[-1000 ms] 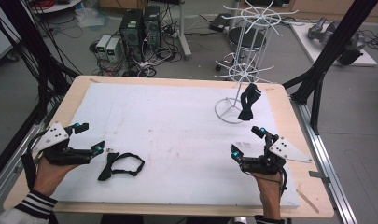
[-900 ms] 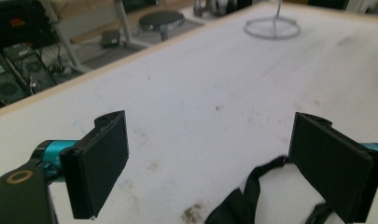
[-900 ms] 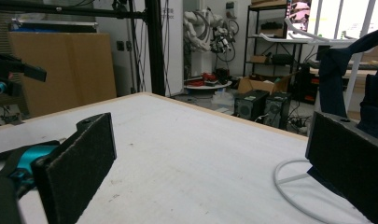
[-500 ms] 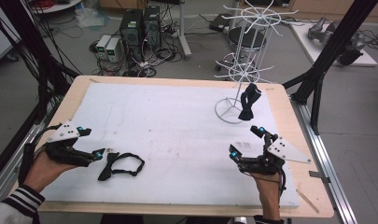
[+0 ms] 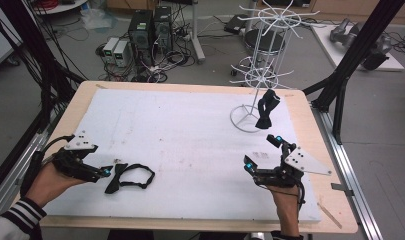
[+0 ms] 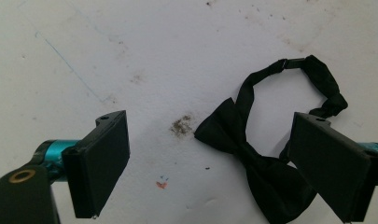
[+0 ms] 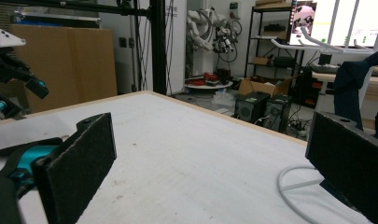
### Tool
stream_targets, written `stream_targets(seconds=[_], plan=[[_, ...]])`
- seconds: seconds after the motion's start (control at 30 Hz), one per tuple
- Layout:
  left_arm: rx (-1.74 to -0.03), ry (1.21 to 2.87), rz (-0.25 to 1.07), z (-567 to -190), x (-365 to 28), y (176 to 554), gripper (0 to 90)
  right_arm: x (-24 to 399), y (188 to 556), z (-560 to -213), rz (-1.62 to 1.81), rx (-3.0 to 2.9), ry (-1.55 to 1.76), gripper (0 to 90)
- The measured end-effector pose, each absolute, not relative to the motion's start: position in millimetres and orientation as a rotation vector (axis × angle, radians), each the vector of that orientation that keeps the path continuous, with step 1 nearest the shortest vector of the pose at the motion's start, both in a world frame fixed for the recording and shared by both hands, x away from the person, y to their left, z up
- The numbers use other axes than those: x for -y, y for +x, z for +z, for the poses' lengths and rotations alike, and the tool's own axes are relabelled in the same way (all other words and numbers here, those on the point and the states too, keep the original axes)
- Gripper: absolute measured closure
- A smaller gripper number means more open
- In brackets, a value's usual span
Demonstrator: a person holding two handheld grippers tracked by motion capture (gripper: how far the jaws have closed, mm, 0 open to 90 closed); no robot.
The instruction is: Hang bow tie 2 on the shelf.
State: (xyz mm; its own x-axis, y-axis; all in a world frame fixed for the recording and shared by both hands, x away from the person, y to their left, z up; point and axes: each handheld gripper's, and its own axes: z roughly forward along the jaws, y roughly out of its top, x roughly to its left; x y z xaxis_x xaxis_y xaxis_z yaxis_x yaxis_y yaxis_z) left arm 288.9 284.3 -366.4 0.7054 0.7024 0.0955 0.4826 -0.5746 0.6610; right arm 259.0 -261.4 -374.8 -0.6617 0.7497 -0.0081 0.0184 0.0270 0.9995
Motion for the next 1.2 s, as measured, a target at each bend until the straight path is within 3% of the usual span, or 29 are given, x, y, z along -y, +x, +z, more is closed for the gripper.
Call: stream_targets(seconds=[1.0, 1.2], plan=[[-0.932, 2.526, 0.295, -379.6, -257.0, 316.0, 17.3, 261.1, 257.8, -373.2, 1.702, -1.743, 0.770, 0.8], [-0.933, 2.567, 0.254, -383.5, -254.1, 320.0, 21.8, 260.4, 257.7, -373.3, 1.703, -1.745, 0.773, 0.8]])
